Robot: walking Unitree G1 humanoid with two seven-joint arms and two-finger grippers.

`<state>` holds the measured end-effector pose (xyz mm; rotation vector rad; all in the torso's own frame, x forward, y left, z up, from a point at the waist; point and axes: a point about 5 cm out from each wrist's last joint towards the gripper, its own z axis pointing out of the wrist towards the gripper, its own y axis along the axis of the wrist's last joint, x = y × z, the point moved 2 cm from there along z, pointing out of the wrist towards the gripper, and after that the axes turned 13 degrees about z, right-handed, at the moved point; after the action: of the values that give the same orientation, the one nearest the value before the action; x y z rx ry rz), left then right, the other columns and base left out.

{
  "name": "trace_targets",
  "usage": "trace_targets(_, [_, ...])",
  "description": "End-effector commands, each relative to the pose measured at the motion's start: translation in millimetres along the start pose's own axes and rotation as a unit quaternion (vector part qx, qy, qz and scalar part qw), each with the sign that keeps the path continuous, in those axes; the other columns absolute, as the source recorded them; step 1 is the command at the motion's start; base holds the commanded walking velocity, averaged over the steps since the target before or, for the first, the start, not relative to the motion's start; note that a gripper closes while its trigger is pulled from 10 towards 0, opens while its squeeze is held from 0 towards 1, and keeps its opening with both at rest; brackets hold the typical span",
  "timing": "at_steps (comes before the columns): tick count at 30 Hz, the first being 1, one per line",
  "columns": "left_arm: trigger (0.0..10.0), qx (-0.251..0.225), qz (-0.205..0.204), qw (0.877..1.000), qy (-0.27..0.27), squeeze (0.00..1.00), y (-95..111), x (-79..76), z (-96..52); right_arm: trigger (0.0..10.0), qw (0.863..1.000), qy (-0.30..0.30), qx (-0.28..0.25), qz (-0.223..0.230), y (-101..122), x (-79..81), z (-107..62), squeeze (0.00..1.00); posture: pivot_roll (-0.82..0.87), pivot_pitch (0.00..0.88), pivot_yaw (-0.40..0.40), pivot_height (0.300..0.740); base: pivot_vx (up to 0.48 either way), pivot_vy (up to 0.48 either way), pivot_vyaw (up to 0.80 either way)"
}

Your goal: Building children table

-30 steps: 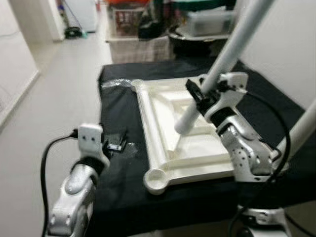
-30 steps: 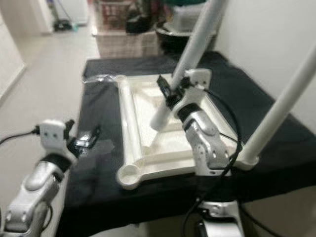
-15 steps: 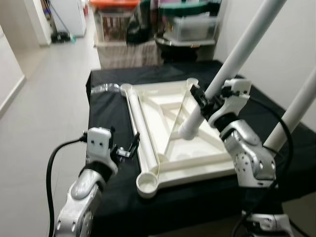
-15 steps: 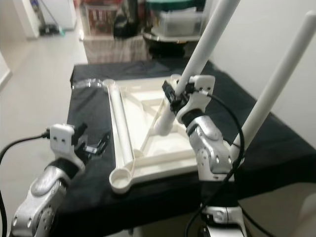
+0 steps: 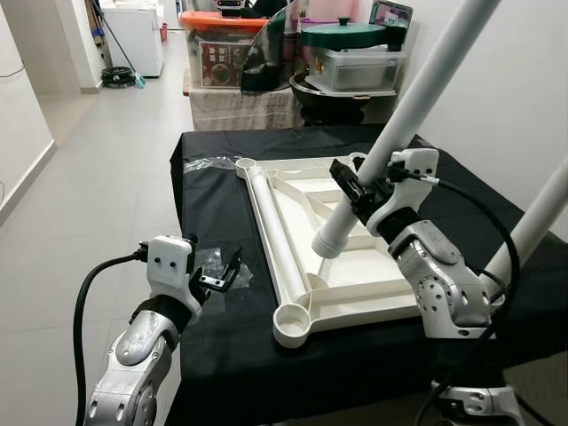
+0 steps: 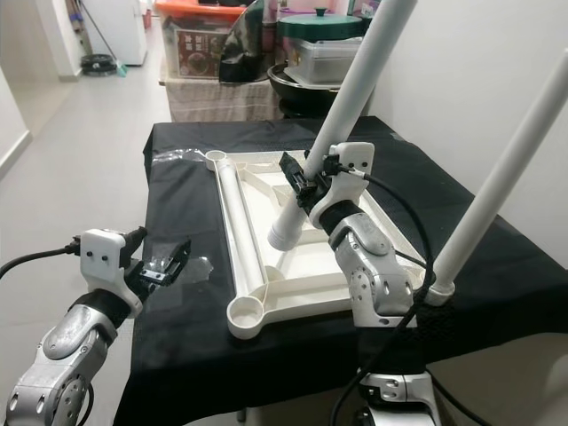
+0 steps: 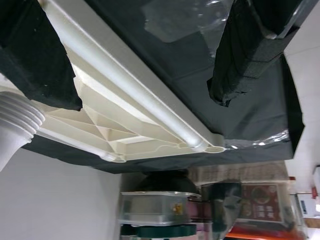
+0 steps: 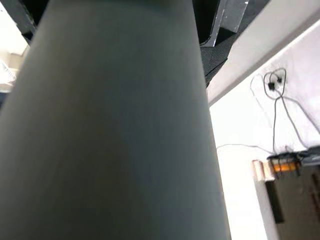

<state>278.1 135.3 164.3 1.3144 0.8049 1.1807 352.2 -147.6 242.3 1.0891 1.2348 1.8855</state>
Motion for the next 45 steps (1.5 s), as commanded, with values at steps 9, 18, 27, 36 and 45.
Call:
trace_targets(9, [10.0,0.008,0.010,1.000,-0.013,0.00,-0.2,-3.5,-1.6,10.0,1.000,0.022,0.007,-0.003,3.0,3.0,4.1,0.00,0.10,0.000,-0.058,0.740,0.000,0.213,0.00])
trace_targets(18, [10.0,0.007,0.010,1.000,-0.022,0.00,1.0,-5.2,-2.0,10.0,0.999,0.029,0.014,0.007,-3.8,7.7,2.7,0.00,0.10,0.000,-0.050,0.740,0.000,0.000,0.00])
trace_targets(27, [10.0,0.015,0.013,0.999,-0.041,0.00,-1.7,-11.8,-5.0,10.0,0.999,0.034,0.023,0.009,-6.4,7.3,3.8,0.00,0.11,0.000,-0.051,0.740,0.000,0.000,0.00])
trace_targets(36, [10.0,0.070,0.025,0.997,-0.017,0.00,-23.3,1.3,-19.0,10.0,0.990,0.121,0.068,-0.008,-11.8,23.7,-4.3,0.00,0.10,0.000,-0.050,0.740,0.000,0.000,0.00])
trace_targets(45, [10.0,0.135,0.053,0.989,0.023,0.00,-51.7,24.5,-54.7,10.0,0.968,0.218,0.120,-0.012,-15.5,38.0,-12.7,0.00,0.12,0.000,-0.069,0.740,0.000,0.000,0.00])
